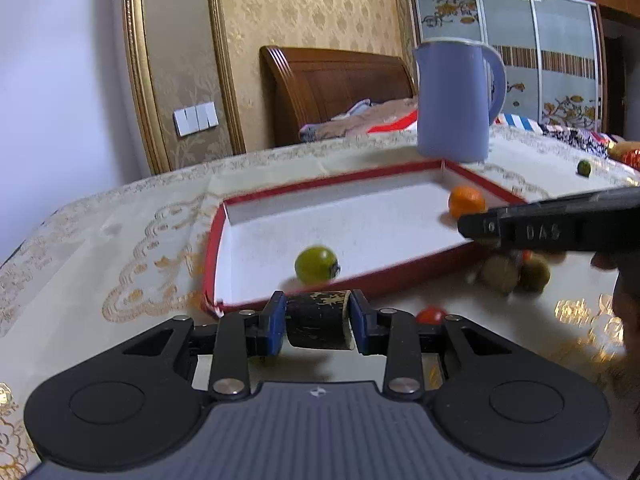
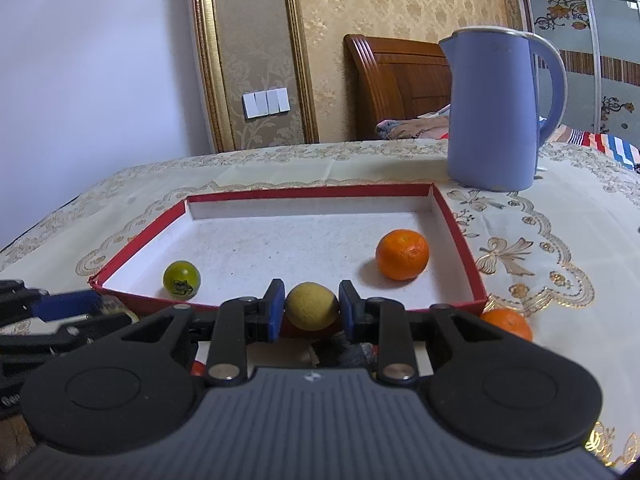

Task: Organize fruits
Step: 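Lower the dark cylinder and lime into the tray and open both grippers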

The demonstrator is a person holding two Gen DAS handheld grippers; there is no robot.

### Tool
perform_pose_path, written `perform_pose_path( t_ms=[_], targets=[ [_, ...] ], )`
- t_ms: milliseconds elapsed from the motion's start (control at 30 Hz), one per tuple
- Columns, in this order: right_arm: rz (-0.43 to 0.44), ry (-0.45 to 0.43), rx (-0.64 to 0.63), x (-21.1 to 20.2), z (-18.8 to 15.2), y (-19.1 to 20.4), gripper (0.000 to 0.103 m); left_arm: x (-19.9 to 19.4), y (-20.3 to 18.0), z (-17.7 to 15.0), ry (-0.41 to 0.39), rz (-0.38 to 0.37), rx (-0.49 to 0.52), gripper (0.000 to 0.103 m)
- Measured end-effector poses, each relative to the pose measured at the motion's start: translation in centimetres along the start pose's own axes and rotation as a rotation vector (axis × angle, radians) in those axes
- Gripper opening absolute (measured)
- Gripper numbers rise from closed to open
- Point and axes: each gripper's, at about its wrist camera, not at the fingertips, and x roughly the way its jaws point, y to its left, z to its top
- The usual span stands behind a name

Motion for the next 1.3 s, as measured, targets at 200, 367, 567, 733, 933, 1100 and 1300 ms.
perform_pose_path(
  t_ms=[200,367,567,733,933,1100,1300],
  targets=[
    [-0.017,-0.026,-0.033,-0.3,1.1,0.4,0.027,1.0,0.3,2.6,-0.010,0.019,-0.051,0.033],
    [-0.048,-0.027,-0.050,1.2,2.3,0.7,0.027,4.0,0.6,4.6,0.004,0.073,-0.104,0.033],
    [-0.099,0.016,-0.030,4.7,3.7,0.0,0.027,8.0,1.6,5.9,0.058,0.104,-0.170,0.033],
    [-0.124,0.053,-0.017,7.0,4.2,-0.6,0.027,10.2,2.1,6.0,0.084,0.136,-0.185,0.033],
    [-0.145,0.079,-0.023,9.1,4.5,-0.8,0.027,11.6,2.5,5.9,0.111,0.147,-0.192,0.033],
    [-0.152,0.104,-0.016,10.3,4.6,-1.1,0.027,12.3,2.1,5.9,0.118,0.158,-0.166,0.033],
    [-0.150,0.124,-0.011,11.0,4.7,-1.2,0.027,12.9,2.5,5.7,0.140,0.147,-0.189,0.033]
  ],
)
